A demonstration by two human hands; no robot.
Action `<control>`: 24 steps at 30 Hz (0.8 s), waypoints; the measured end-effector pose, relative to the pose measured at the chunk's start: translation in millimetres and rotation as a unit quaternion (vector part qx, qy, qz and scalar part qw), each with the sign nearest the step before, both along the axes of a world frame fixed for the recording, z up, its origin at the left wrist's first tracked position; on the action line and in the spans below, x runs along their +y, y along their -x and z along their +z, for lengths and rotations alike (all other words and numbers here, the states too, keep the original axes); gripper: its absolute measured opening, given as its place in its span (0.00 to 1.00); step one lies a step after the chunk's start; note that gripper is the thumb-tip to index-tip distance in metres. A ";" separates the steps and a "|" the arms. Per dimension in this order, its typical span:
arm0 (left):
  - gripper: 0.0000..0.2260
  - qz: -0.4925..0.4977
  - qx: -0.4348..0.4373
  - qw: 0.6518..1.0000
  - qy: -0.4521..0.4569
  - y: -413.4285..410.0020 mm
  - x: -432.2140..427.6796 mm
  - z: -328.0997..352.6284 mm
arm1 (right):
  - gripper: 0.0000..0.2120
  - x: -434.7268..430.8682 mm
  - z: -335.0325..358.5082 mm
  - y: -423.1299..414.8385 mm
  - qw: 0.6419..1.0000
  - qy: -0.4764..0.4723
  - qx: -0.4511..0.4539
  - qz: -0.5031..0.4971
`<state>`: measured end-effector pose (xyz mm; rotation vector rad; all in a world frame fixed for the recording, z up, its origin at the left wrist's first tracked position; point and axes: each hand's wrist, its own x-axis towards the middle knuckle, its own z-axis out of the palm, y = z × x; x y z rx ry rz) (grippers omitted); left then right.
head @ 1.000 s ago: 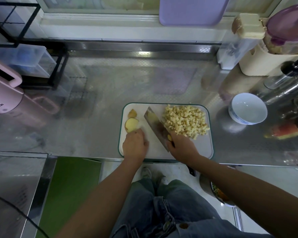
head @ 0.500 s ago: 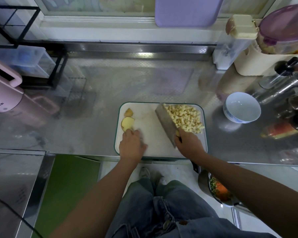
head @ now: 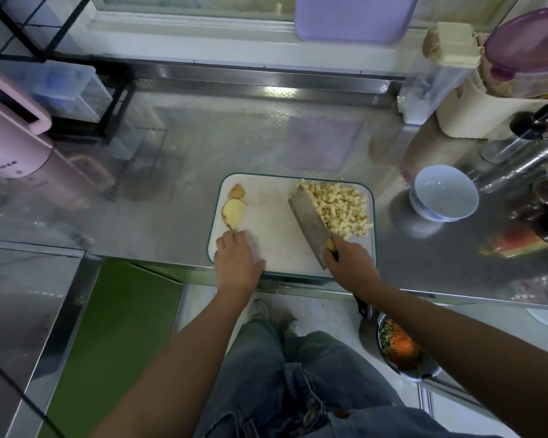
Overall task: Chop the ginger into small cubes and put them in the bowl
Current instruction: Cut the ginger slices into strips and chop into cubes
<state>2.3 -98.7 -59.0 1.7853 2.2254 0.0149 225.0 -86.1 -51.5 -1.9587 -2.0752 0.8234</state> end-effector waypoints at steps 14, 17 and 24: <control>0.20 0.001 -0.025 0.999 -0.023 20.0 -11.4 5.0 | 0.14 -11.1 -0.1 25.8 0.992 0.028 0.023 0.120; 0.19 -0.004 -0.012 1.000 -0.019 21.8 -8.1 5.3 | 0.12 0.6 1.6 18.0 0.999 0.010 0.020 0.027; 0.15 0.016 -0.048 0.998 -0.035 29.3 4.8 5.0 | 0.12 15.3 9.5 32.1 0.996 0.001 0.053 0.065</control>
